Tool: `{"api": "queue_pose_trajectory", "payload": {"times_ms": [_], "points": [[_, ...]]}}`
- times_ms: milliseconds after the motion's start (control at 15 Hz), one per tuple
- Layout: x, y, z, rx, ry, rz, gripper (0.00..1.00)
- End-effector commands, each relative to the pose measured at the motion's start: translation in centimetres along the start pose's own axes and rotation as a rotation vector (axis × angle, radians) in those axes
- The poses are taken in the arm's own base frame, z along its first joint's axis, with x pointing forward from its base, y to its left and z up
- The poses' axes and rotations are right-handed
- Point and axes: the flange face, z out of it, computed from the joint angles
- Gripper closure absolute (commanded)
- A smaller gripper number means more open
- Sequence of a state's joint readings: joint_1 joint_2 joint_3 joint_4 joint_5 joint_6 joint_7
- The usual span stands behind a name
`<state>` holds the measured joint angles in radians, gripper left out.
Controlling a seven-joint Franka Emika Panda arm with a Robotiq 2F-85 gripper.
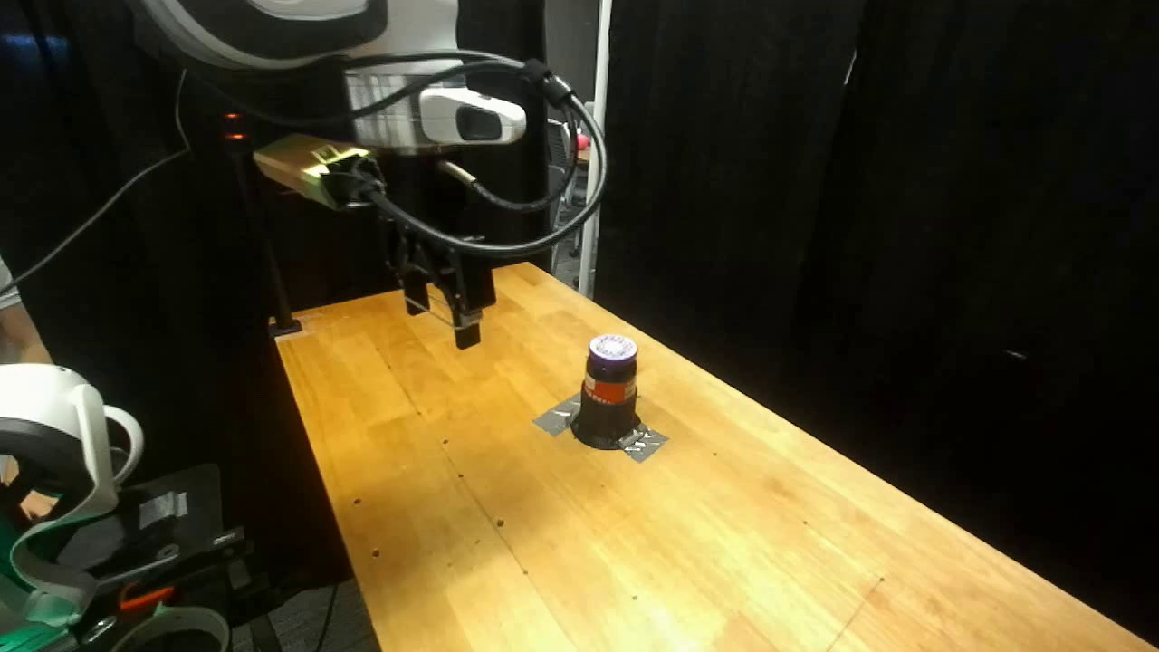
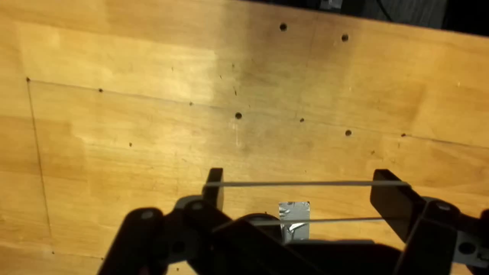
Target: Put an elastic band over the bottom of the brown coffee cup on the table
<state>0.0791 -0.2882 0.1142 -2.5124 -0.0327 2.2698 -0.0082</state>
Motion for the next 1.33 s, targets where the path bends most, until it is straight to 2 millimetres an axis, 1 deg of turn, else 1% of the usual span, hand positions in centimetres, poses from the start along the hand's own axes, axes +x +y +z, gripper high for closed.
{"api": "queue_pose_trajectory", "payload": {"times_ms": [0, 67, 267, 333, 600, 933, 1267], "points": [[6.6, -1.6, 1.8, 0.017, 0.075, 0.036, 0.00], [8.2, -1.8, 2.5, 0.017, 0.089, 0.046, 0.00], [12.0, -2.0, 4.4, -0.001, 0.123, 0.056, 0.00], [13.2, -1.8, 5.1, -0.016, 0.131, 0.062, 0.00], [17.2, -0.9, 6.9, -0.038, 0.136, 0.084, 0.00], [21.1, 0.1, 8.3, -0.030, 0.146, 0.107, 0.00], [23.5, 1.1, 10.2, -0.034, 0.146, 0.123, 0.00]]}}
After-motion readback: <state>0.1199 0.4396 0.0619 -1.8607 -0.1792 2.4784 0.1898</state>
